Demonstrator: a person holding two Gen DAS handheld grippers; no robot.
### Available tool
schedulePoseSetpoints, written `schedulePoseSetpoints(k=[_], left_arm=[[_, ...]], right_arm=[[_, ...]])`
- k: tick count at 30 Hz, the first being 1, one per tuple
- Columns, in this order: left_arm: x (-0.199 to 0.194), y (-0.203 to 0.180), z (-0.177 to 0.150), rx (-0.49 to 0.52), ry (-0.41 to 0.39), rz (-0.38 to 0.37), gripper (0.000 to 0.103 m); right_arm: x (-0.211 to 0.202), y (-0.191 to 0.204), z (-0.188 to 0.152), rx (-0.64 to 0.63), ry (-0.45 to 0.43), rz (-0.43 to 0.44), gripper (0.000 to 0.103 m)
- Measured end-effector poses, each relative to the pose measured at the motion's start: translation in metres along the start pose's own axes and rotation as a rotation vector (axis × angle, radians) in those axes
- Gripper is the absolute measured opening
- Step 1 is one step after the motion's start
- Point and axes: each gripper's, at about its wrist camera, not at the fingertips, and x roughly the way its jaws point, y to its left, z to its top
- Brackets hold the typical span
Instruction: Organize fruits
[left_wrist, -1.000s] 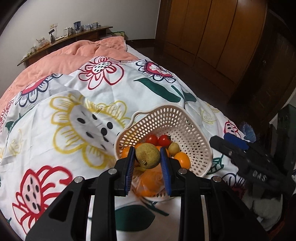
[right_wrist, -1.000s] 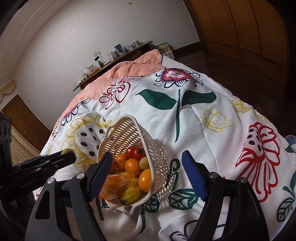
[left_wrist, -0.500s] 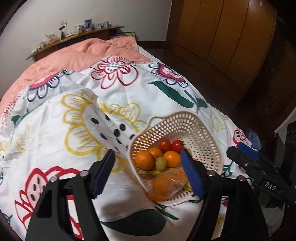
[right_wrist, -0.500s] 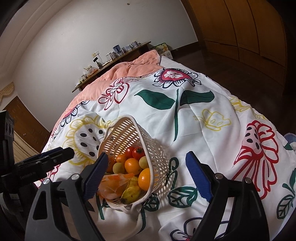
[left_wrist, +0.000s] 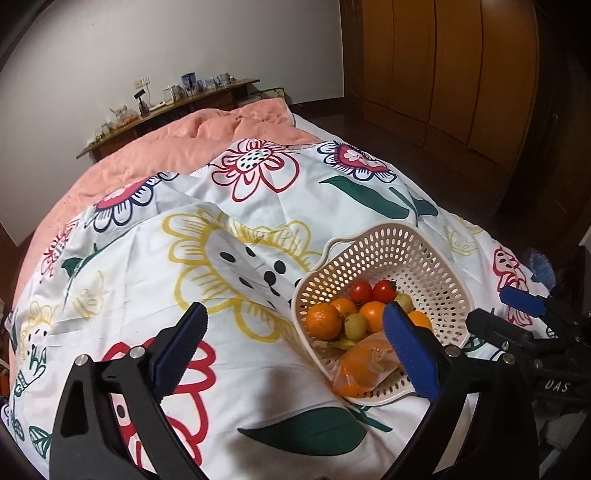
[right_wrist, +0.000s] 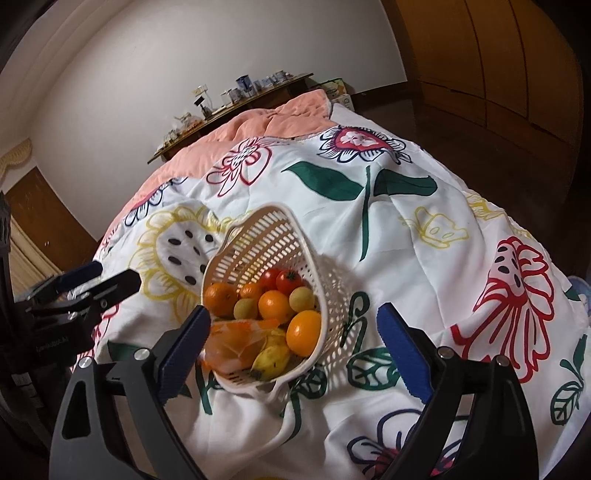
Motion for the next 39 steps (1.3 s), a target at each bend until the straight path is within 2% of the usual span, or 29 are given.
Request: schedulePoseSetpoints(k=[9, 17, 39], left_arm=[[-0.008, -0.001, -0.012, 0.034, -0.022, 0.076, 0.098], [-0.02, -0.004, -0.022, 0.053, -0.04, 0.113, 0.098], [-0.043, -0.01, -0.042, 0.081, -0.051, 0.129, 0.1]], right_arm=[[-0.002, 0.018, -0.014, -0.063, 0.028, -0.011, 0.092], [-0.003, 0.03, -0.025, -0.108, 0.054, -0.01, 0.092], [-0.014, 0.058, -0.047, -0.238, 0.063, -0.044, 0.092]])
